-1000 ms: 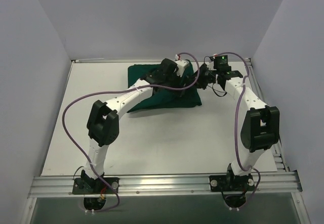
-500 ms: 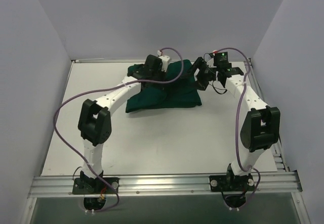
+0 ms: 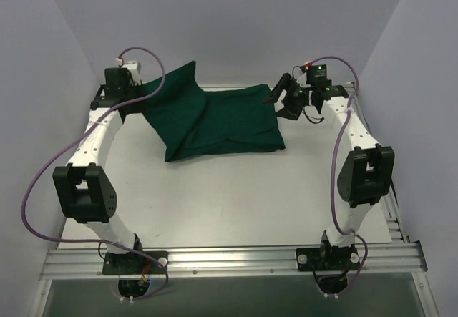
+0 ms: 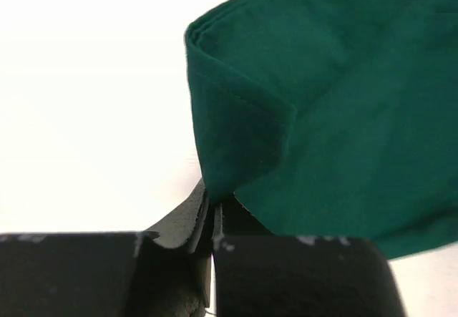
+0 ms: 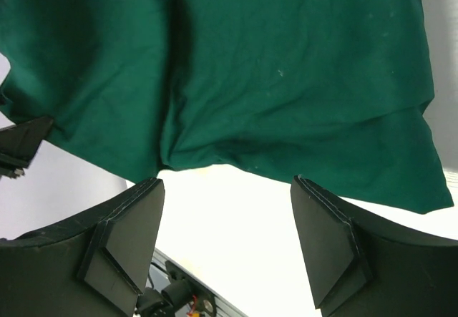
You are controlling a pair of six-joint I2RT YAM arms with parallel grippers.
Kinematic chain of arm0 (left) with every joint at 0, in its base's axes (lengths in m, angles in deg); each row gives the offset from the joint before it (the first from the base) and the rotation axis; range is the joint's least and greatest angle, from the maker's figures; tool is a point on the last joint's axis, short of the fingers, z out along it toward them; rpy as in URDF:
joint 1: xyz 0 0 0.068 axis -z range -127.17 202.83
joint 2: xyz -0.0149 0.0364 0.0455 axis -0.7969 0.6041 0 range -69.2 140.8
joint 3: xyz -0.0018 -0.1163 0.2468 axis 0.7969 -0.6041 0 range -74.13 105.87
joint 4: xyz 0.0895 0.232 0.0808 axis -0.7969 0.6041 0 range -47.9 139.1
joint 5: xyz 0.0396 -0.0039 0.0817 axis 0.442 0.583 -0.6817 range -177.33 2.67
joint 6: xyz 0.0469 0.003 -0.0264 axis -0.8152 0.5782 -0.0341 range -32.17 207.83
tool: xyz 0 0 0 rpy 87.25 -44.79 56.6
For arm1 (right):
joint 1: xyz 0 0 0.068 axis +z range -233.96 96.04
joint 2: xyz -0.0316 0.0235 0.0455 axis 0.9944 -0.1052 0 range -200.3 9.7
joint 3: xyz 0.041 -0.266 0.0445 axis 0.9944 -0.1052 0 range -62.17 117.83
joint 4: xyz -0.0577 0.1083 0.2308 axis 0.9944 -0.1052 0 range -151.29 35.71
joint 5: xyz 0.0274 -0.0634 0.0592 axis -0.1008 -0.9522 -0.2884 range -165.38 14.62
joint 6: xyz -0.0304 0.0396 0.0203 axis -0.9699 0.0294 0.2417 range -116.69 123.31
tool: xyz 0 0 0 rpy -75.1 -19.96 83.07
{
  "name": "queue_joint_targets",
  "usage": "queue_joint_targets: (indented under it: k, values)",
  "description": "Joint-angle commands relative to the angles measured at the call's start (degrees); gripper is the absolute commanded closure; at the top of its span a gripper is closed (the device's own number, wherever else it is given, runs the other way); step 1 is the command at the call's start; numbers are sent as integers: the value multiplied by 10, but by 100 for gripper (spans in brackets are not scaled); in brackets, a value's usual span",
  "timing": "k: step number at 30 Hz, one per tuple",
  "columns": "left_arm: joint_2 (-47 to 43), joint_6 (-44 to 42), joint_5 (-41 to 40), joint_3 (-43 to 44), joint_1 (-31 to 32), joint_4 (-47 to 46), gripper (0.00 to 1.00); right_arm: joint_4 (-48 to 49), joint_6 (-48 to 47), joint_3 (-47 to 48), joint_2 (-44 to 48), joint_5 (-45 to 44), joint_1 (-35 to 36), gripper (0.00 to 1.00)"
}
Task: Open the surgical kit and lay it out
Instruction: Open the surgical kit at the center of the board.
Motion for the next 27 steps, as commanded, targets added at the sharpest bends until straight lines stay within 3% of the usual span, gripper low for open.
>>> queue_joint_targets:
  k: [1, 8, 14, 17, 19, 20, 24, 27]
  values:
    - [-21, -41, -6, -41, -60, 0, 98, -20, -25, 20, -11, -1, 15, 28]
    - [-26, -32, -109, -121, -145, -41, 96, -48, -63, 46, -41, -2, 45, 29]
    - [20, -32, -150, -92, -174, -59, 97, -82, -120, 112, -91, -26, 93, 32]
    - [34, -19, -175, -84, -204, -40, 97, -116, -143, 191, -141, -40, 132, 35]
    - [41, -7, -226, -85, -212, -31, 81, -136, -159, 264, -188, -56, 161, 41]
    - [52, -5, -226, -82, -222, -20, 54, -141, -163, 283, -201, -60, 172, 42]
    - [65, 20, -194, -61, -226, 1, 31, -127, -158, 331, -251, -82, 210, 44]
    - [67, 39, -169, -43, -220, 32, 21, -131, -177, 356, -274, -89, 238, 44]
